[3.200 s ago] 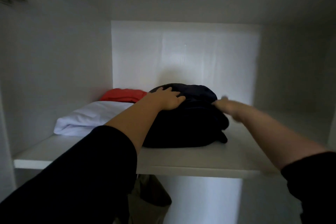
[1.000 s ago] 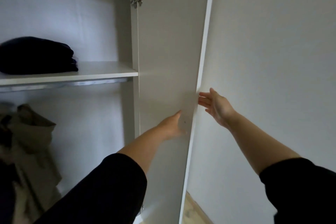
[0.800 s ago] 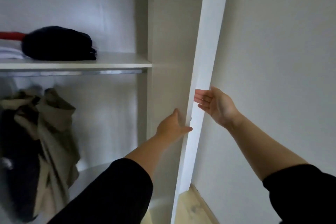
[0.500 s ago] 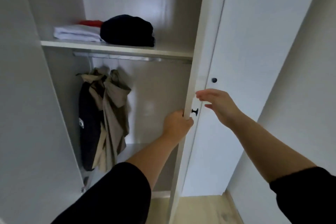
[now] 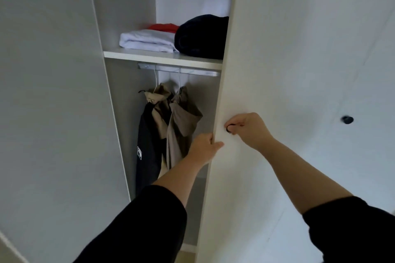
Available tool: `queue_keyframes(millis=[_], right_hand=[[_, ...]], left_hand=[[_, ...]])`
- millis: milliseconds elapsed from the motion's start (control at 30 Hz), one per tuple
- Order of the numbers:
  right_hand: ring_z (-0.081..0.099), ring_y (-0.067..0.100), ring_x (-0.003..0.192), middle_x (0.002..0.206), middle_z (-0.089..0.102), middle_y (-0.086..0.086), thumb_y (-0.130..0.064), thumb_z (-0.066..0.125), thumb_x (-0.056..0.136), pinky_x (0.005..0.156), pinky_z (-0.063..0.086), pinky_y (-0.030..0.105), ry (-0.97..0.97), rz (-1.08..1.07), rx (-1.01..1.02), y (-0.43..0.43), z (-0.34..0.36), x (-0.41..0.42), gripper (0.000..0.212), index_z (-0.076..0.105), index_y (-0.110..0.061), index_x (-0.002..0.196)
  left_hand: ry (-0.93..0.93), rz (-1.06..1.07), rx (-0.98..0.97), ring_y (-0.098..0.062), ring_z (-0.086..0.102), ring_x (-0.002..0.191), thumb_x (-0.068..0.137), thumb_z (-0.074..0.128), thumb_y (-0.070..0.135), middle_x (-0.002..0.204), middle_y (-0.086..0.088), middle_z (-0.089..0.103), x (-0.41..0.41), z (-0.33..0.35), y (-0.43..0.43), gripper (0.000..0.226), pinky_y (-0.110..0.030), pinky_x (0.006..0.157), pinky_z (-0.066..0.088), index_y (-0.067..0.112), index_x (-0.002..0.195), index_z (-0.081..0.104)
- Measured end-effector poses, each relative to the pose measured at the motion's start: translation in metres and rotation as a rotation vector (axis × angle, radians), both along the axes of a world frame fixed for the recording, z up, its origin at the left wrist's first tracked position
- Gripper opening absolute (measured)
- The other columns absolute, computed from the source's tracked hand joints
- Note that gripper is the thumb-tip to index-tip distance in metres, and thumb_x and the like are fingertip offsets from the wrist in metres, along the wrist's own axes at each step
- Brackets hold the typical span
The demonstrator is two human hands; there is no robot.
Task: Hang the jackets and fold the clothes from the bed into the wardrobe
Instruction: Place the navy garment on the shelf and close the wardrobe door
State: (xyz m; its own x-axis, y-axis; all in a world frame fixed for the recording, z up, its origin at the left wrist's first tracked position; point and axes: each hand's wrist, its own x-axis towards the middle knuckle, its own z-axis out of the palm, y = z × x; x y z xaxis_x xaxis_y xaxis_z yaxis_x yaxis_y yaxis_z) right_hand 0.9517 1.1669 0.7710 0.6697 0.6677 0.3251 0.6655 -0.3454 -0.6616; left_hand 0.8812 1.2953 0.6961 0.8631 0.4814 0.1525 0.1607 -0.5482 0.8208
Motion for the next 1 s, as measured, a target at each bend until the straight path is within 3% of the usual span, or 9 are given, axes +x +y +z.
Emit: queue_keyframes(millis=[133,300,400,533,700,867,933,1000], right_hand=[[0.059,0.014,0.073,0.078,0.066,-0.005,-0.004,0.063,0.087,0.084,0.051,0.031,0.008,-0.122,0.074,0.049,-0.01,0.026,0.015,0.076,-0.011,0.087],[0.06,0.016,0.08,0.088,0.069,0.0,-0.006,0.061,0.089,0.085,0.05,0.03,0.046,-0.23,0.125,0.083,-0.015,0.052,0.016,0.075,-0.014,0.089],[0.062,0.017,0.087,0.09,0.07,-0.001,-0.004,0.06,0.089,0.086,0.049,0.029,0.053,-0.261,0.157,0.093,-0.018,0.061,0.018,0.075,-0.014,0.089],[0.058,0.01,0.073,0.083,0.067,-0.006,-0.003,0.06,0.089,0.078,0.045,0.023,0.08,-0.252,0.2,0.098,-0.022,0.069,0.021,0.072,-0.02,0.083],[0.059,0.016,0.077,0.086,0.066,-0.004,-0.004,0.06,0.09,0.083,0.05,0.03,0.067,-0.206,0.166,0.097,-0.021,0.08,0.019,0.072,-0.018,0.088],[0.059,0.021,0.096,0.11,0.066,0.004,-0.01,0.048,0.096,0.088,0.043,0.027,-0.149,-0.217,-0.007,0.093,-0.029,0.071,0.024,0.064,-0.016,0.113],[0.058,0.025,0.109,0.124,0.062,0.004,-0.012,0.042,0.098,0.097,0.042,0.032,-0.145,-0.251,0.029,0.086,-0.038,0.062,0.034,0.057,-0.02,0.128],[0.06,0.026,0.098,0.118,0.064,0.006,-0.013,0.04,0.099,0.091,0.046,0.034,-0.122,-0.322,0.112,0.083,-0.046,0.051,0.04,0.052,-0.023,0.136]], left_hand=[[0.008,-0.036,0.001,-0.026,0.062,0.102,0.093,0.058,0.022,0.112,-0.011,0.067,0.039,0.001,0.041,0.029,-0.036,0.09,0.05,0.008,0.118,0.061],[0.022,-0.071,0.002,-0.025,0.059,0.111,0.094,0.057,0.024,0.121,-0.008,0.063,0.08,-0.003,0.075,0.035,-0.04,0.097,0.047,0.011,0.127,0.055],[0.023,-0.082,0.01,-0.026,0.059,0.109,0.094,0.057,0.026,0.118,-0.009,0.064,0.094,-0.006,0.085,0.032,-0.04,0.095,0.048,0.01,0.123,0.056],[-0.012,-0.075,-0.052,-0.025,0.06,0.105,0.094,0.058,0.025,0.113,-0.008,0.065,0.101,-0.011,0.09,0.028,-0.041,0.093,0.049,0.011,0.117,0.058],[-0.046,0.012,-0.118,-0.03,0.063,0.092,0.092,0.06,0.024,0.098,-0.017,0.067,0.102,-0.015,0.086,0.027,-0.044,0.087,0.05,-0.001,0.101,0.062],[-0.063,0.206,-0.361,-0.024,0.068,0.087,0.091,0.061,0.02,0.093,-0.013,0.071,0.062,-0.02,0.086,0.017,-0.038,0.085,0.054,0.005,0.091,0.07],[-0.101,0.212,-0.391,-0.014,0.068,0.079,0.091,0.061,0.016,0.092,-0.01,0.071,0.032,-0.017,0.095,0.009,-0.024,0.073,0.055,0.012,0.089,0.068],[-0.148,0.227,-0.42,-0.005,0.066,0.067,0.09,0.059,0.009,0.084,-0.005,0.069,-0.003,-0.01,0.109,0.009,-0.014,0.059,0.05,0.013,0.088,0.066]])
